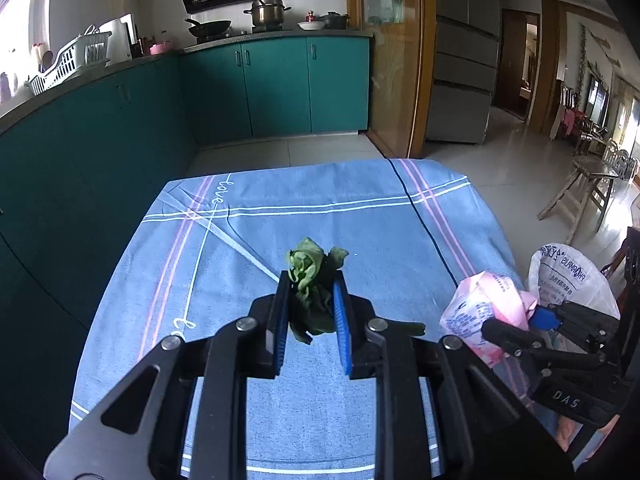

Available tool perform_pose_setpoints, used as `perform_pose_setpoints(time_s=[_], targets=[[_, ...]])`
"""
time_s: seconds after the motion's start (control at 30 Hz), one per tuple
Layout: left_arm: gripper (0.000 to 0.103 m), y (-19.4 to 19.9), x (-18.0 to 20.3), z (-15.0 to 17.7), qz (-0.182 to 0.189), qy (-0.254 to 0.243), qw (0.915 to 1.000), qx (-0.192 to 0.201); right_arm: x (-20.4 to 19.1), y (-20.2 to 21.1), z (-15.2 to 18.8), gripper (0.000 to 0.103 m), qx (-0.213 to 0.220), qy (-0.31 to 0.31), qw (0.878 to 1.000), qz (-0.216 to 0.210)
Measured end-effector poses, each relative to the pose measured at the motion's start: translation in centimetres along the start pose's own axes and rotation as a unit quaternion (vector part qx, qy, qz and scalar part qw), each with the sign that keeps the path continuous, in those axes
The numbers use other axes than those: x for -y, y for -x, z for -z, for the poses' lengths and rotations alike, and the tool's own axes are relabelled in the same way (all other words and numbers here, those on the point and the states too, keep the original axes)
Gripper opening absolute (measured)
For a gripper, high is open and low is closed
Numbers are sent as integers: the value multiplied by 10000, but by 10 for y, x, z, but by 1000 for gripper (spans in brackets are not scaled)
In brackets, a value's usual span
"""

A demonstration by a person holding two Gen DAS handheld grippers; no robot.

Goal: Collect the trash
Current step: 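Carry both items to the wastebasket and open both tools to drop them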

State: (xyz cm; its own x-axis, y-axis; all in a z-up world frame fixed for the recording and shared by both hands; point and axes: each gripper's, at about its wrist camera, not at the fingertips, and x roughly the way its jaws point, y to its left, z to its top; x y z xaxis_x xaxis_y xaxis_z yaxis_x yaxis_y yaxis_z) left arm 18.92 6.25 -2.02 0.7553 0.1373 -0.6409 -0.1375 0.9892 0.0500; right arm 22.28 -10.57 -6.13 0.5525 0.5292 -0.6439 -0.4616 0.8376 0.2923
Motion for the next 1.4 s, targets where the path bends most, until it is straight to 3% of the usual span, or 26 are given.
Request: perform_pose_setpoints(time_s=[0.13, 0.23, 0.37, 0.47, 0.87, 0.97, 1.1, 1.2, 1.4], targets=[[22, 5, -4, -2, 2, 108, 9999, 47, -6, 0, 1, 44, 28, 60, 10000, -13], [22, 11, 0, -4, 121, 166, 9997, 105, 0, 13, -2, 44, 288, -37, 9996, 18], [22, 20, 15, -2, 98, -61, 9992, 370, 19, 34, -4, 44, 564, -274, 9980, 78], [22, 23, 24, 0, -4, -179, 9987, 468, 32, 46, -2, 44, 640, -379, 9969, 255], [22, 32, 80, 4, 574, -497, 9960, 470, 91, 103, 19, 44, 1033, -859, 9843, 1143], [22, 29, 99, 4, 859, -570, 9940, 373, 108, 117, 25, 44, 1144, -1074, 9789, 1312], [23, 20, 129, 5, 1544, -706, 9855, 33, 129, 136, 32, 44, 1316, -1395, 9706, 1453], [23, 13, 156, 6, 2135, -743, 9739, -220, 146, 149, 37, 44, 1384, -1632, 9635, 1607], [23, 4, 211, 14, 2973, -763, 9504, -508, 171, 160, 50, 44, 1319, -1860, 9543, 1929]])
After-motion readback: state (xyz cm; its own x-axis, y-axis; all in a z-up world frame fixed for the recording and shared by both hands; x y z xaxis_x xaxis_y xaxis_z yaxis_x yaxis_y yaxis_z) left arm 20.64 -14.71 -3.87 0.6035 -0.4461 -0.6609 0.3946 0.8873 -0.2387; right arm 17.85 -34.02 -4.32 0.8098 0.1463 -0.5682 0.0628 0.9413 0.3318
